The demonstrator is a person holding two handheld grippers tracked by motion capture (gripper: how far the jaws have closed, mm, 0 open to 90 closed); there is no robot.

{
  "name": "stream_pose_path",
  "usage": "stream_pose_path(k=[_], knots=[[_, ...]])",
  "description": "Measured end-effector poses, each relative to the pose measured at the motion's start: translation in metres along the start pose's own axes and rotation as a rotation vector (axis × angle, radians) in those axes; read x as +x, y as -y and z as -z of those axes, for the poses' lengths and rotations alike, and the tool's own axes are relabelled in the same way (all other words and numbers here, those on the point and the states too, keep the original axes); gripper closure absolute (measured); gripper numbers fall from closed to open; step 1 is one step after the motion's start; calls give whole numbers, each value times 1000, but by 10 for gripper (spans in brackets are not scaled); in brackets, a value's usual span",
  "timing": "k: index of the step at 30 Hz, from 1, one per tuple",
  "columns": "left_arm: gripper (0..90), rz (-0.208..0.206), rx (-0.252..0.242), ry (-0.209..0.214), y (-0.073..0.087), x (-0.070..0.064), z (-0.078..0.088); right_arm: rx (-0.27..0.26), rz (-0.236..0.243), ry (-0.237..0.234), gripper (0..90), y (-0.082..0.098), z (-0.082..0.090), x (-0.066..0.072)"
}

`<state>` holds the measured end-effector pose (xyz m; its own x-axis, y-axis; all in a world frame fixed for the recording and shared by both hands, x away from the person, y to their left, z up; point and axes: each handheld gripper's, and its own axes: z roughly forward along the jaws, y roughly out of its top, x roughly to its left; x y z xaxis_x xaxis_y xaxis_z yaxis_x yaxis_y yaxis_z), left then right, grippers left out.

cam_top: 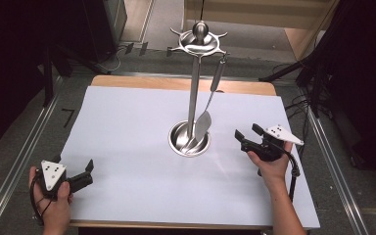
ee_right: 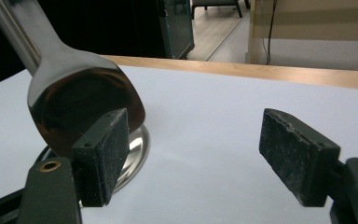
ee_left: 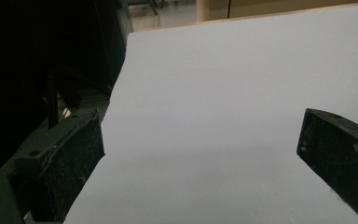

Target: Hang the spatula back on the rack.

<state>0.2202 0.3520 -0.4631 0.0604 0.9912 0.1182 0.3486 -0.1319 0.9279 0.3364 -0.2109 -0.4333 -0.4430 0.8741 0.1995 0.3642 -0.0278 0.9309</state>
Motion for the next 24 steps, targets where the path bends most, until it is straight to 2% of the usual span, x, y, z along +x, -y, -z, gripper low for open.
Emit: stream_pose_path(k=[10,11,15,19,24], knots=[[12,1,1,0,0,0,0,17,-7,53,251,13,2,-12],[11,2,1,1,0,0,0,17,7,71,251,14,2,-14],[11,2,-2,3,0,0,0,21,15,117,261,20,1,-18],[11,2,-1,2,0,0,0,38,15,147,275,27,-1,-23],[11,2,1,2,0,0,0,41,13,160,286,30,1,-28]])
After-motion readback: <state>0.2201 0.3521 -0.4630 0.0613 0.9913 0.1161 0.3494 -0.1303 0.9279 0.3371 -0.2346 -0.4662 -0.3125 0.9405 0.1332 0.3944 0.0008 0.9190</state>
